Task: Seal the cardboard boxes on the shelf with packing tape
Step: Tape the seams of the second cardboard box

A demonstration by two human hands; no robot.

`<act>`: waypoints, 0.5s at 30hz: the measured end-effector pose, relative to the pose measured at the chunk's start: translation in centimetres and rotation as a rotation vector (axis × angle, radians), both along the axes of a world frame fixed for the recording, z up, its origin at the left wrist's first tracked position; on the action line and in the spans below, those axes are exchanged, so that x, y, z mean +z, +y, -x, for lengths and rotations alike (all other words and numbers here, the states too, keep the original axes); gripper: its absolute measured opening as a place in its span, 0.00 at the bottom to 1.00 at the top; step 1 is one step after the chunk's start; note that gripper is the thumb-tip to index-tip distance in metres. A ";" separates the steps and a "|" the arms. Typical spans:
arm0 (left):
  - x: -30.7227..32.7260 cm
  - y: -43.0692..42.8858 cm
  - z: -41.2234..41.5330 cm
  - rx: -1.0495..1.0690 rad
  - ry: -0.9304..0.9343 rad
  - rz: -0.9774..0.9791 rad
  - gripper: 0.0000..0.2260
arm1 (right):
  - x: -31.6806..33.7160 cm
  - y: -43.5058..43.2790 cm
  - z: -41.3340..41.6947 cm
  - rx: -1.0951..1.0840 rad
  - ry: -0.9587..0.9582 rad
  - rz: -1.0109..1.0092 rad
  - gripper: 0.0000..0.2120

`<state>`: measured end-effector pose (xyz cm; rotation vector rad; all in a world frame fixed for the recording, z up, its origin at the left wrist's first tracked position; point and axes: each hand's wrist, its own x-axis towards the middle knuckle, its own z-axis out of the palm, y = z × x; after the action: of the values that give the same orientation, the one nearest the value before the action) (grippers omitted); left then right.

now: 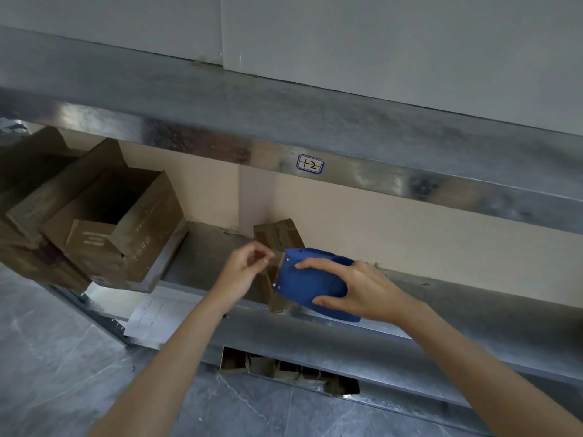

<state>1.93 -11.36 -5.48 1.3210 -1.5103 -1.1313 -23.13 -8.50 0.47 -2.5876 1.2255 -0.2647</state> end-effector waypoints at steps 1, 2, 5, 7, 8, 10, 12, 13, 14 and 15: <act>-0.1 0.1 -0.2 0.039 0.012 0.007 0.05 | 0.2 -0.1 0.3 -0.007 -0.002 -0.002 0.31; -0.3 0.3 -0.5 0.056 0.013 0.007 0.04 | 0.4 -0.1 0.5 -0.012 -0.004 -0.012 0.30; -1.0 1.0 -1.1 0.086 0.020 -0.034 0.02 | 0.5 0.1 1.1 -0.007 0.002 -0.035 0.29; -1.3 1.5 -1.7 0.141 0.071 -0.069 0.02 | 0.4 0.2 1.8 -0.020 0.013 -0.040 0.28; -1.3 1.8 -2.0 0.150 0.089 -0.078 0.02 | 0.3 0.2 2.3 -0.027 0.019 -0.039 0.28; -1.7 2.5 -2.2 0.142 0.106 -0.112 0.03 | 0.0 0.3 3.1 -0.021 0.034 -0.049 0.28; -2.4 3.5 -1.8 0.131 0.120 -0.162 0.03 | -0.3 0.5 3.6 -0.016 0.048 -0.059 0.28; -2.8 3.9 -1.4 0.126 0.129 -0.188 0.04 | -0.5 0.6 3.8 -0.013 0.058 -0.065 0.28; -3.0 4.4 -1.1 0.123 0.141 -0.212 0.04 | -0.6 0.8 3.9 -0.010 0.067 -0.068 0.28; -3.3 4.7 -0.8 0.124 0.153 -0.229 0.04 | -0.7 0.9 4.1 -0.009 0.073 -0.068 0.28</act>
<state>2.76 -6.68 -8.83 1.4241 -1.1989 -1.3228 -27.23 -7.57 -0.20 -2.5551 1.2492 -0.1289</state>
